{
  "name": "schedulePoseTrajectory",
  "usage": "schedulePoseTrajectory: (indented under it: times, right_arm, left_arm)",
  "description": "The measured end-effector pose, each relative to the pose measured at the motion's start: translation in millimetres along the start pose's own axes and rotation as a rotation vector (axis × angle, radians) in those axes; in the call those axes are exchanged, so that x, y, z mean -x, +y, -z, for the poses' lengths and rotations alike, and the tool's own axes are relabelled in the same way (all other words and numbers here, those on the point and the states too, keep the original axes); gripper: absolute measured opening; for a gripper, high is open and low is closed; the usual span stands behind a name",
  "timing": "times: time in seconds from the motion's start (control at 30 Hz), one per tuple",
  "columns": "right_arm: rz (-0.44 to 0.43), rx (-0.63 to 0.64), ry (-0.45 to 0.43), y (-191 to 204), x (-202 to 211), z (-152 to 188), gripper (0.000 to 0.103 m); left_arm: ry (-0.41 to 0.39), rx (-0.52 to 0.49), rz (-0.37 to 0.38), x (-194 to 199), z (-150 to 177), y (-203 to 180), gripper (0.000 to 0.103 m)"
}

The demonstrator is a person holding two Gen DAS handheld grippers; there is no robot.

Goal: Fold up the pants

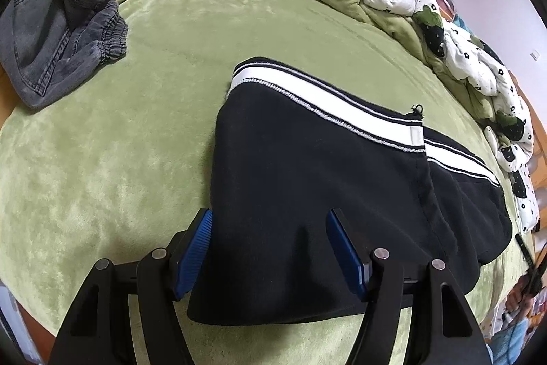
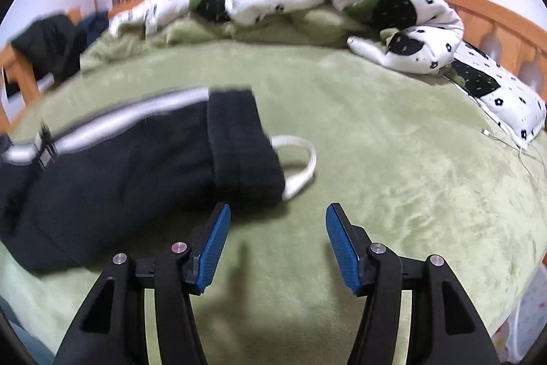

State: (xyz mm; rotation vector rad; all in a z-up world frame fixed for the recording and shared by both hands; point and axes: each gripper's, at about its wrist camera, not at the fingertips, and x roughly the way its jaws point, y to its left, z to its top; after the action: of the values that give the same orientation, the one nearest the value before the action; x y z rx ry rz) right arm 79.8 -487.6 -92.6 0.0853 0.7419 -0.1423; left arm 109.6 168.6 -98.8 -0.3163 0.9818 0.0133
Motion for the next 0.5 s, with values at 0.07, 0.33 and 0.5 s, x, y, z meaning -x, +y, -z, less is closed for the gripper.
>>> schedulePoseTrajectory:
  times: [0.07, 0.33, 0.5]
  right_arm:
    - [-0.038, -0.026, -0.030, 6.2, 9.3, -14.7, 0.058]
    - [-0.095, 0.025, 0.032, 79.0, -40.8, -17.7, 0.058]
    - [0.094, 0.217, 0.045, 104.2, -62.9, 11.4, 0.058]
  left_arm:
    - [-0.021, 0.007, 0.018, 6.2, -0.3, -0.7, 0.066]
    - [-0.051, 0.002, 0.053, 35.8, 7.0, 18.9, 0.066]
    - [-0.014, 0.045, 0.136, 36.4, 30.0, 46.2, 0.066]
